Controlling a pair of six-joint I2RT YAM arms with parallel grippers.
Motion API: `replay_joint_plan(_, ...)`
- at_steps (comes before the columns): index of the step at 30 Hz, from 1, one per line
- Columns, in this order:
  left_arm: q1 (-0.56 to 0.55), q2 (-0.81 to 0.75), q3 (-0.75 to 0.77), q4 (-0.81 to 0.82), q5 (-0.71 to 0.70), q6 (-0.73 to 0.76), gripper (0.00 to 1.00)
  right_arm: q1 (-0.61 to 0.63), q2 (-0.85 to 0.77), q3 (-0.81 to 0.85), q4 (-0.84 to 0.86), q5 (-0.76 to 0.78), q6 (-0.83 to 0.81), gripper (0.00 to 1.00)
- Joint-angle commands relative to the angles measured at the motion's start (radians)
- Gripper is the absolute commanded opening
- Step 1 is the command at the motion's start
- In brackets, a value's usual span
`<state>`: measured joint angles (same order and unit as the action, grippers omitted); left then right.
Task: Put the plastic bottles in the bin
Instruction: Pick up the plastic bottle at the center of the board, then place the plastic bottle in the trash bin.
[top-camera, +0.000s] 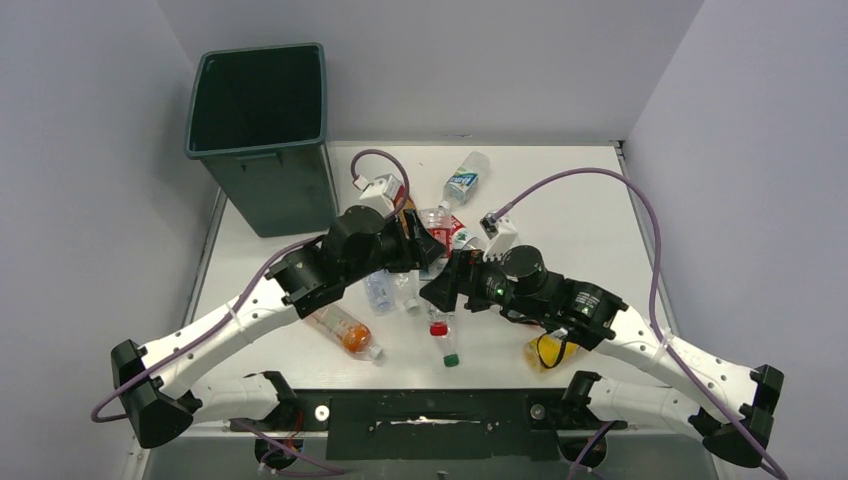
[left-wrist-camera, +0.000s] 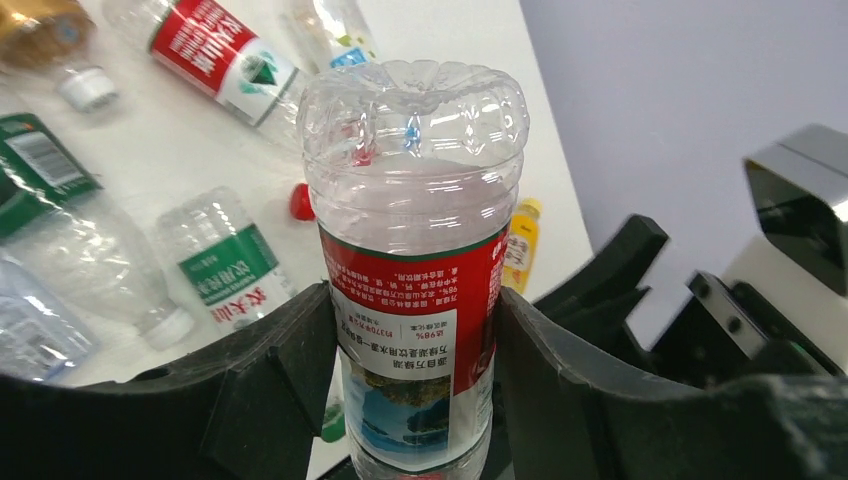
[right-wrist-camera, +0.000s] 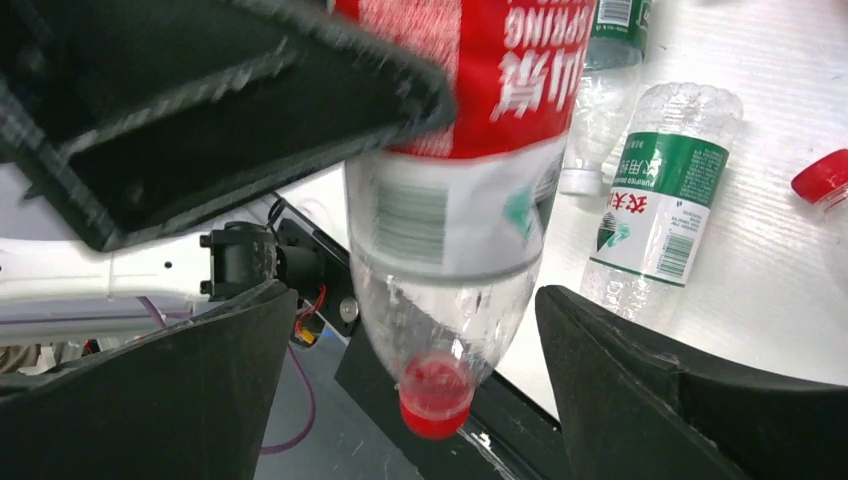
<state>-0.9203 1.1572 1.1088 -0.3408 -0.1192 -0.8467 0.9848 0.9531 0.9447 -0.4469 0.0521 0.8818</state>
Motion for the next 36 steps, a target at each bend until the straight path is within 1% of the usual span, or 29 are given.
replay_joint_plan(1, 0.072, 0.04, 0.138, -0.068, 0.008, 0.105, 0.37, 0.013, -0.055, 0.059, 0.053, 0.009, 0.0, 1.0)
replay_joint_plan(3, 0.122, 0.05, 0.178, -0.078, 0.039, 0.126, 0.37, 0.015, -0.07, 0.065, 0.04, 0.011, 0.002, 0.98)
replay_joint_plan(7, 0.231, 0.075, 0.265, -0.111, 0.098, 0.171, 0.38, 0.016, -0.091, 0.089, 0.001, 0.015, 0.003, 0.98)
replay_joint_plan(12, 0.381, 0.128, 0.418, -0.161, 0.165, 0.232, 0.38, 0.02, -0.125, 0.098, -0.044, 0.024, 0.009, 0.98)
replay_joint_plan(15, 0.487, 0.162, 0.509, -0.174, 0.232, 0.242, 0.38, 0.019, -0.132, 0.105, -0.081, 0.032, 0.01, 0.98)
replay_joint_plan(20, 0.663, 0.222, 0.626, -0.131, 0.331, 0.224, 0.38, 0.019, -0.12, 0.132, -0.134, 0.031, 0.007, 0.98)
replay_joint_plan(23, 0.772, 0.265, 0.679, -0.064, 0.401, 0.174, 0.38, 0.019, -0.114, 0.138, -0.153, 0.025, 0.007, 0.98)
replay_joint_plan(27, 0.91, 0.347, 0.788, 0.006, 0.494, 0.081, 0.38, 0.018, -0.115, 0.13, -0.162, 0.02, 0.014, 0.98)
replay_joint_plan(30, 1.014, 0.393, 0.832, 0.105, 0.561, -0.01, 0.38, 0.017, -0.117, 0.118, -0.165, 0.015, 0.019, 0.98)
replay_joint_plan(33, 1.093, 0.446, 0.885, 0.168, 0.611, -0.092, 0.38, 0.015, -0.111, 0.111, -0.172, 0.013, 0.02, 0.98)
replay_joint_plan(36, 1.14, 0.493, 0.908, 0.251, 0.628, -0.151, 0.38, 0.014, -0.098, 0.106, -0.18, 0.012, 0.013, 0.98)
